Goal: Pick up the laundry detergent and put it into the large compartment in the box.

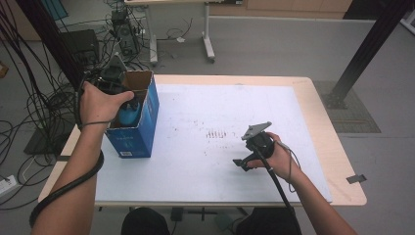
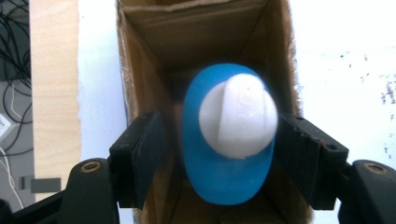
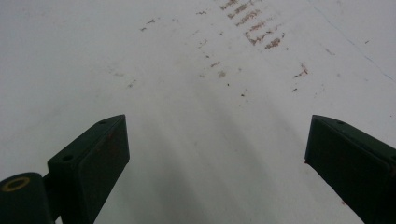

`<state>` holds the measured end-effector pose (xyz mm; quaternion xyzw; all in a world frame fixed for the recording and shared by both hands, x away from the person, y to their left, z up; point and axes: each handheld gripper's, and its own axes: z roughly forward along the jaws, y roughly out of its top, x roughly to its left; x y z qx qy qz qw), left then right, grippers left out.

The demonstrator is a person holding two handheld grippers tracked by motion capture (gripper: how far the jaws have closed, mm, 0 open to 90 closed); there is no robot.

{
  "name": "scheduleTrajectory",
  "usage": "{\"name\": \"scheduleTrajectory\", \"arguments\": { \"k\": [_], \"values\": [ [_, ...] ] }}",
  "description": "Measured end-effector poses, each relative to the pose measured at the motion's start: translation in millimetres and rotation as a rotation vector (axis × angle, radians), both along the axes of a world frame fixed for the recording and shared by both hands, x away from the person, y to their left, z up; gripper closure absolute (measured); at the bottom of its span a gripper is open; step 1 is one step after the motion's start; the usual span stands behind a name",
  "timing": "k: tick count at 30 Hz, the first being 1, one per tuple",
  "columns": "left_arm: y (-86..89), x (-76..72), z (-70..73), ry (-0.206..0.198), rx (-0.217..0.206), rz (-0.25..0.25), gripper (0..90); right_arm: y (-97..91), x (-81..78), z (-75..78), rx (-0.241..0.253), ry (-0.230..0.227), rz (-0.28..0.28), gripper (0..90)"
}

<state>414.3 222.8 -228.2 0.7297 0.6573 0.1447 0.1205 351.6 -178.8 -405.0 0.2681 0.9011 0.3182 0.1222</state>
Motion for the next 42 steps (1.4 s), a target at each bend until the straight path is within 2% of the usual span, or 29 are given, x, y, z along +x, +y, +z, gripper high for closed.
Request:
{"name": "scheduleTrajectory", "arguments": {
  "k": [7,13,16,25,27,29,35,42],
  "values": [
    [-3.5,-7.6,14.1,-0.015,-0.006,-0.029,31.3,3.3,-0.4,0.6,0.006,0.0,0.001,6.1],
    [-9.9,-12.6,24.6,-0.014,-0.018,-0.056,22.7,4.2,-0.2,1.9,0.002,-0.004,0.005,6.1],
    [-13.6,-13.9,27.4,-0.006,-0.026,-0.071,15.2,4.3,-0.3,2.3,0.004,-0.005,0.006,6.1],
    [-22.8,-16.3,34.1,0.004,-0.039,-0.088,5.8,4.0,-0.2,2.5,0.005,-0.005,0.006,6.1],
    [-24.9,-17.6,36.6,-0.003,-0.045,-0.094,5.4,4.2,-0.2,2.7,0.006,-0.005,0.003,6.1],
    [-28.4,-19.0,39.1,-0.005,-0.026,-0.1,5.2,4.1,0.2,3.1,0.003,-0.007,0.007,6.1],
    [-34.7,-21.9,42.7,-0.012,-0.032,-0.117,5.3,4.7,1.0,4.0,0.003,-0.005,0.006,6.1],
    [-54.2,-27.7,44.4,-0.003,-0.04,-0.183,6.0,4.7,-0.1,9.4,-0.006,0.0,0.004,6.1]
  ]
}}
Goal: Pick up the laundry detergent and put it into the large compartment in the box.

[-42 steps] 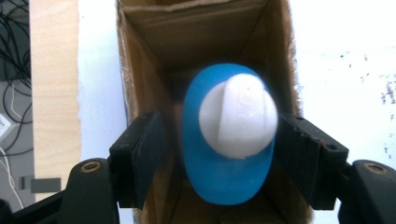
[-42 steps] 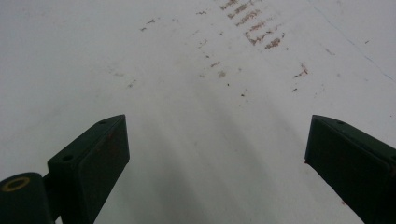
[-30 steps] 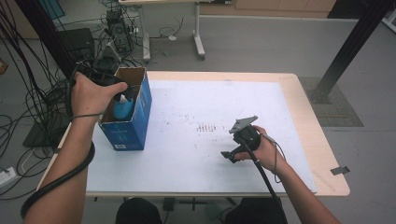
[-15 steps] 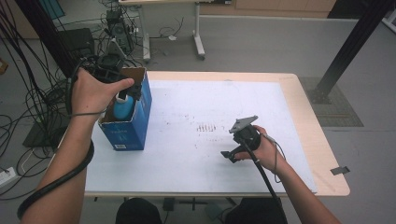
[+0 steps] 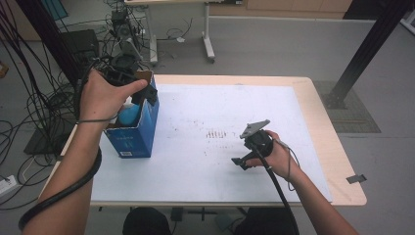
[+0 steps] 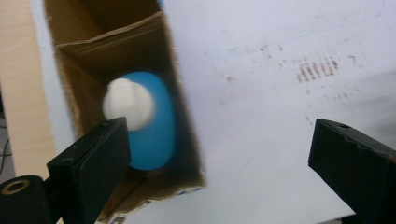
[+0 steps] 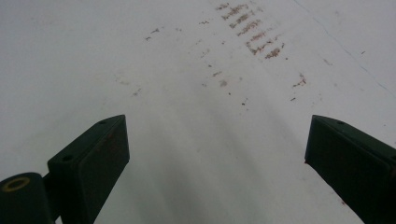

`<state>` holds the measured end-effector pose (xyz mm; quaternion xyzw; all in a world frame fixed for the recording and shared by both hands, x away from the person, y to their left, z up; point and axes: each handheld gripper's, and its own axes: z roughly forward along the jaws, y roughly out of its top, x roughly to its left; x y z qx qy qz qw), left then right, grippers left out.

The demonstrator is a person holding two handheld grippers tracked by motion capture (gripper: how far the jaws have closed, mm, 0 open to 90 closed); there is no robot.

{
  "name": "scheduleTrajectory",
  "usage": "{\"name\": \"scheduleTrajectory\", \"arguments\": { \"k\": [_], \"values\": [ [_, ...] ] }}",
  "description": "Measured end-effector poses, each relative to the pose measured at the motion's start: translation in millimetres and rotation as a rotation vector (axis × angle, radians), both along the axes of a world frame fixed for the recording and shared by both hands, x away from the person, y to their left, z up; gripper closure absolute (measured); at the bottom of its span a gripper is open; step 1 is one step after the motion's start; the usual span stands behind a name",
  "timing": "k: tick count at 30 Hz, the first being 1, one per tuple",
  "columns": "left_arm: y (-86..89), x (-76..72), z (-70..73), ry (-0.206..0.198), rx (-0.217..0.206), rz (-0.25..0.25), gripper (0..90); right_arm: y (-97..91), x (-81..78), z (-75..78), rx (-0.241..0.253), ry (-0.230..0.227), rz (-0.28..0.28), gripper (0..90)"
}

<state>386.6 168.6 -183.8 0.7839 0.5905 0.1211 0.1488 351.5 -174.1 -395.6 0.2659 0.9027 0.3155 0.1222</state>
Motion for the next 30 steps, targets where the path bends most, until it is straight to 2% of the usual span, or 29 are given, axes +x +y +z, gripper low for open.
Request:
{"name": "scheduleTrajectory", "arguments": {
  "k": [3,7,8,12,17,21,22,23,25,27,29,30],
  "values": [
    [-16.1,-2.8,0.9,0.019,-0.006,-0.057,6.3,-1.0,-1.9,4.5,-0.009,-0.001,-0.008,6.1],
    [-28.6,-3.4,0.3,0.033,0.001,-0.093,6.5,-2.0,-3.4,7.4,-0.006,-0.002,-0.015,6.1],
    [-38.1,-3.2,-1.6,0.044,0.002,-0.118,6.6,-3.5,-3.9,9.0,-0.008,-0.004,-0.021,6.1],
    [-49.4,-2.6,-6.0,0.057,-0.006,-0.142,6.8,-5.8,-4.6,10.8,-0.006,-0.002,-0.033,6.1],
    [-72.8,0.7,-23.1,0.086,-0.003,-0.189,6.9,-11.9,-5.5,14.0,-0.002,-0.007,-0.05,6.1],
    [-80.9,2.1,-33.7,0.099,-0.007,-0.201,7.0,-14.8,-4.8,14.1,-0.006,-0.008,-0.054,6.1],
    [-85.5,2.7,-41.9,0.111,-0.01,-0.211,7.1,-15.4,-4.4,13.9,-0.007,-0.01,-0.057,6.1],
    [-85.5,2.7,-41.9,0.111,-0.01,-0.211,7.1,-15.4,-4.4,13.9,-0.007,-0.01,-0.057,6.1],
    [-91.2,3.5,-54.8,0.126,-0.011,-0.219,7.1,-15.7,-3.8,14.2,-0.012,-0.011,-0.053,6.0],
    [-92.9,3.6,-59.0,0.134,-0.005,-0.221,7.3,-16.2,-3.6,14.5,-0.011,-0.012,-0.052,6.1],
    [-97.8,3.1,-70.6,0.149,0.003,-0.226,7.3,-17.8,-3.1,15.3,-0.01,-0.014,-0.056,6.0],
    [-97.8,3.1,-70.6,0.149,0.003,-0.226,7.3,-17.8,-3.1,15.3,-0.01,-0.014,-0.056,6.0]
  ]
}}
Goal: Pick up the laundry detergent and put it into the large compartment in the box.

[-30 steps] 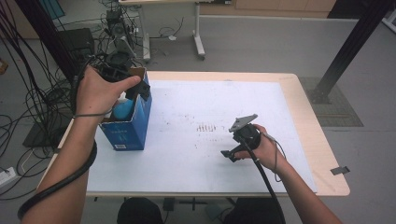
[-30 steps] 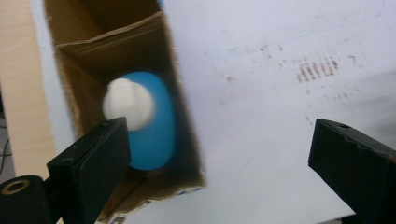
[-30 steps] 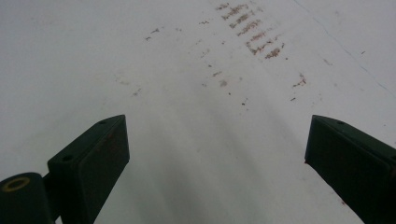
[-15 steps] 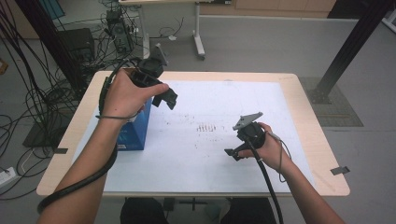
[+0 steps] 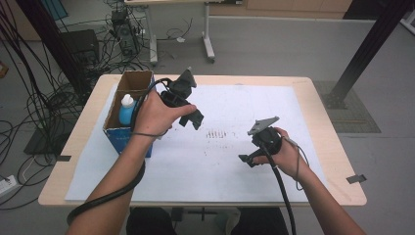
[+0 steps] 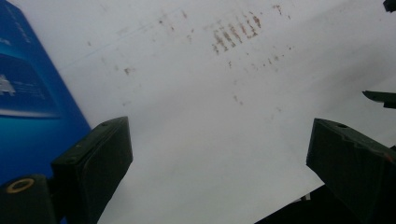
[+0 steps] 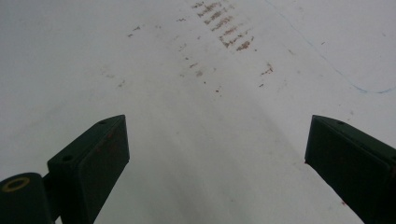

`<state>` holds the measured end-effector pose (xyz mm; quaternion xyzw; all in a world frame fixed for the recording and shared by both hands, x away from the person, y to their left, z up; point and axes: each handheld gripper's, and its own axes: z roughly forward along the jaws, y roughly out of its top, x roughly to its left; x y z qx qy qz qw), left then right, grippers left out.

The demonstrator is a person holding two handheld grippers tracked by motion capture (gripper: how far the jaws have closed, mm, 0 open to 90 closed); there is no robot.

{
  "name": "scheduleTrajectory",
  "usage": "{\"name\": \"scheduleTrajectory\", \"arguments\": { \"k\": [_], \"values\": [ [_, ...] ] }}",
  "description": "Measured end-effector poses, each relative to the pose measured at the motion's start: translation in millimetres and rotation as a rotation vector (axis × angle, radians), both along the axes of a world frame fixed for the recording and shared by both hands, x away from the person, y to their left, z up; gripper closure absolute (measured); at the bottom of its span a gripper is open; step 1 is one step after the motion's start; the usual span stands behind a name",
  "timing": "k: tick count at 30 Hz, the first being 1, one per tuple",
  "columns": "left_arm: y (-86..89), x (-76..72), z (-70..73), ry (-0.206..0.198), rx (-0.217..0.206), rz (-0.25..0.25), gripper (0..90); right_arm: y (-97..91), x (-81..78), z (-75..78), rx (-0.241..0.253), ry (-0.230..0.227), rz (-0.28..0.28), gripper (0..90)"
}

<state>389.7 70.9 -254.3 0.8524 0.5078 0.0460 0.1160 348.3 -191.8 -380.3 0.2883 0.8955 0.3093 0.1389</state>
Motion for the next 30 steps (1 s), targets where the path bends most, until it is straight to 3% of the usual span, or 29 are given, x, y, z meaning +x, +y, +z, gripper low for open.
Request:
{"name": "scheduleTrajectory", "arguments": {
  "k": [7,22,30],
  "values": [
    [-6.7,-2.6,-17.7,0.021,-0.001,-0.01,7.4,-2.5,-0.9,1.2,-0.002,-0.005,-0.003,6.0],
    [-6.9,-6.1,-33.6,0.049,-0.014,-0.015,7.4,-1.3,-1.8,1.0,-0.004,-0.005,-0.004,5.9],
    [-7.4,-5.8,-34.7,0.052,-0.019,-0.013,7.5,-1.4,-1.9,-0.7,-0.001,0.0,-0.007,5.9]
  ]
}}
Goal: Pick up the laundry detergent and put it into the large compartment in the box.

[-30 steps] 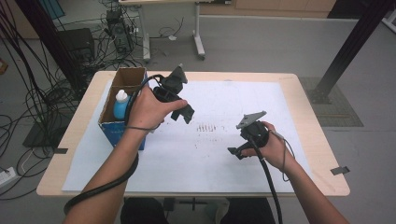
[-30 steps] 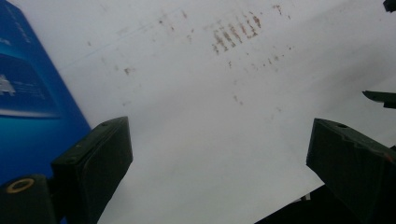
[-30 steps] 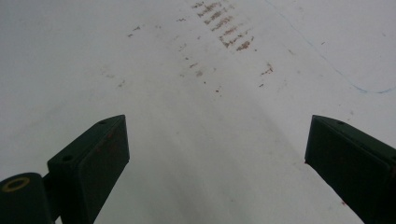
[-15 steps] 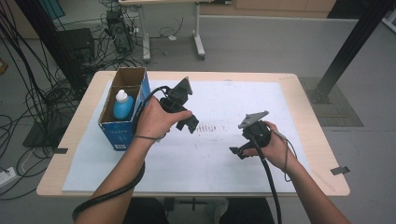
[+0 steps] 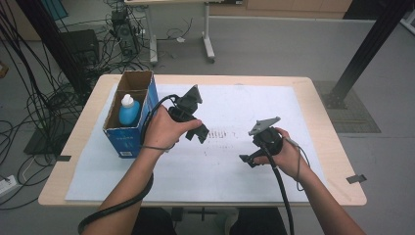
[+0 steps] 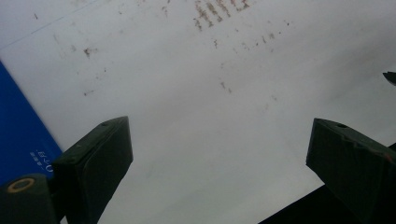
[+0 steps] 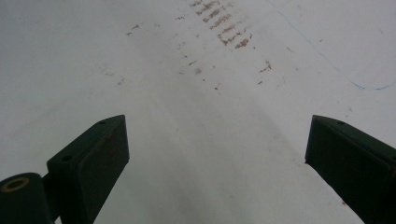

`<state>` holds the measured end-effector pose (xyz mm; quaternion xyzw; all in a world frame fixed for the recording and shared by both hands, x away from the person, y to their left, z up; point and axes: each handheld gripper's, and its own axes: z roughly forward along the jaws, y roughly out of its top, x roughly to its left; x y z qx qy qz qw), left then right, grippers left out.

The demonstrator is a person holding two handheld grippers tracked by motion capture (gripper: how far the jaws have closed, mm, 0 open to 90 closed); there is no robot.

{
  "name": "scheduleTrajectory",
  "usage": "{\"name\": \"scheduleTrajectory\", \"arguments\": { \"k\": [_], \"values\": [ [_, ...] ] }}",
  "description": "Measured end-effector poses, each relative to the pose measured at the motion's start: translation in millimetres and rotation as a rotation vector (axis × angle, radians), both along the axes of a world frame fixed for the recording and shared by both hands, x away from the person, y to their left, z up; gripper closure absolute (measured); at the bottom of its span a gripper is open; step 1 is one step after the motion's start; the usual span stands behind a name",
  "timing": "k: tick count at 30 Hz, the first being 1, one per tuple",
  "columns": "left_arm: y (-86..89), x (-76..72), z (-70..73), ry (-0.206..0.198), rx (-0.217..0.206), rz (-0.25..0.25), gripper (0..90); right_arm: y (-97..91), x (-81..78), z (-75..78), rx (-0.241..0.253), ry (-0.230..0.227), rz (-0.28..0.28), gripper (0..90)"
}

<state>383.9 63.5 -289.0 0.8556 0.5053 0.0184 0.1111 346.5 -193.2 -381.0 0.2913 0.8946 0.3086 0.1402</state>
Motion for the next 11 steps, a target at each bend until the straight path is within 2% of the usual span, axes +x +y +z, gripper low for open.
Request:
{"name": "scheduleTrajectory", "arguments": {
  "k": [11],
  "values": [
    [1.8,-4.7,0.8,-0.001,-0.009,0.005,7.6,0.0,-4.8,1.8,-0.001,-0.011,-0.001,5.7]
  ]
}}
